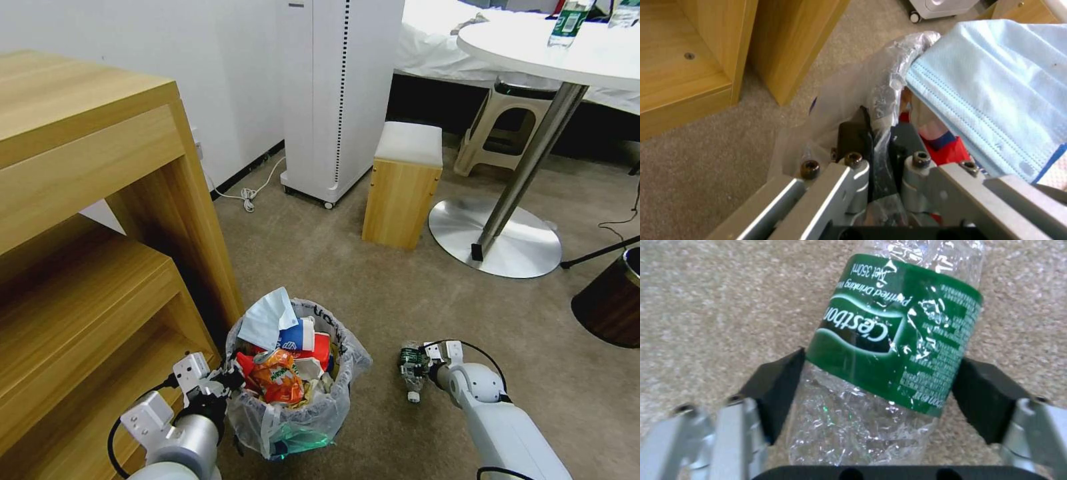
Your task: Pick up the trash bin and place the garbage on the floor into it.
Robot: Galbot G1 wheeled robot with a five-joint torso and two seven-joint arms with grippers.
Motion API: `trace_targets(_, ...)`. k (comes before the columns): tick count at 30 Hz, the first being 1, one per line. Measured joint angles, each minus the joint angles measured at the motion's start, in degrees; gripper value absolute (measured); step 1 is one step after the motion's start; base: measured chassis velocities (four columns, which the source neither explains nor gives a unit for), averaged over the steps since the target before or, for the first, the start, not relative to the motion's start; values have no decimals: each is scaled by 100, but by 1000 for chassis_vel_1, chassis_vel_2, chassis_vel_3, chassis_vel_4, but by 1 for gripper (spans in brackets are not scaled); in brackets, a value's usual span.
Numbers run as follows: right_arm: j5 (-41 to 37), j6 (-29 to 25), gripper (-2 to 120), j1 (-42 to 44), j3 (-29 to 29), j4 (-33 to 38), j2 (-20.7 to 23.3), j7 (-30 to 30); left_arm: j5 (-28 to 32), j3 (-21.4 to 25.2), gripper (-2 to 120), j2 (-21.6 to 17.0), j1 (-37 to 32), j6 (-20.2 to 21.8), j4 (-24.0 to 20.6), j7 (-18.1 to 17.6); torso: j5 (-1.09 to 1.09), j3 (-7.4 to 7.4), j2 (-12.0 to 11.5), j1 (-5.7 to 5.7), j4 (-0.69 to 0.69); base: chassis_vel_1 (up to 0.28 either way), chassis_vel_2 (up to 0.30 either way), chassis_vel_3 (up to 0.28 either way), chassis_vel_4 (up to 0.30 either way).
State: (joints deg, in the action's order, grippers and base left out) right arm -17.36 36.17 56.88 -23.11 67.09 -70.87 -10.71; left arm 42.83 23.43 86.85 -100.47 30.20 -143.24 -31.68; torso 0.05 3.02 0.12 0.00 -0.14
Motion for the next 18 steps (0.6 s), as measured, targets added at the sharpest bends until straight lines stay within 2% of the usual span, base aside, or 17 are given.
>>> trace_targets(1, 21, -21, 68, -9, -6, -33, 0, -9, -2, -3, 3, 1, -3, -6, 0, 0, 0, -1, 0, 0, 0, 0, 0, 0, 0)
trace_targets(2, 21, -21, 68, -9, -6, -33, 0, -9, -2, -3, 3, 1, -3, -6, 0, 0, 0, -1, 0, 0, 0, 0, 0, 0, 0)
trace_targets(4, 45, -71, 57, -27, -27, -98, 1, -30, -16, -8, 3, 4, -12, -20, 0, 0, -1, -1, 0, 0, 1, 0, 0, 0, 0)
trace_targets(5, 45, -71, 57, -27, -27, -98, 1, -30, -16, -8, 3, 4, -12, -20, 0, 0, -1, -1, 0, 0, 1, 0, 0, 0, 0)
trace_targets(9, -66, -154, 40, 59, -34, 55, 81, -33, -40, -12, 3, 13, -17, -44, 0, 0, 0, -1, 0, 0, 1, 0, 0, 0, 0)
trace_targets(11, -186, -174, 36, 115, -32, 194, 126, -22, -42, -12, 3, 15, -14, -48, 0, 0, 1, 0, 0, 0, 0, 0, 0, 0, 0)
trace_targets(13, -581, -242, 28, 316, -17, 764, 296, 5, -43, -13, 3, 18, 7, -51, 0, 2, 2, 0, -1, 0, 0, 0, 0, 0, 0)
trace_targets(14, -581, -242, 28, 316, -17, 764, 296, 5, -43, -13, 3, 18, 7, -51, 0, 2, 2, 0, -1, 0, 0, 0, 0, 0, 0)
trace_targets(16, -970, -277, 23, 601, 4, 1493, 600, 15, -41, -4, 3, 25, 49, -54, 16, 6, 1, 0, -1, 0, 2, 0, 0, 0, 0)
trace_targets(18, -1320, -456, 17, 1026, 14, 2601, 1040, -40, -34, 13, 3, 43, 113, -60, 132, 8, -1, 0, -1, 0, -2, 0, 0, 0, 0)
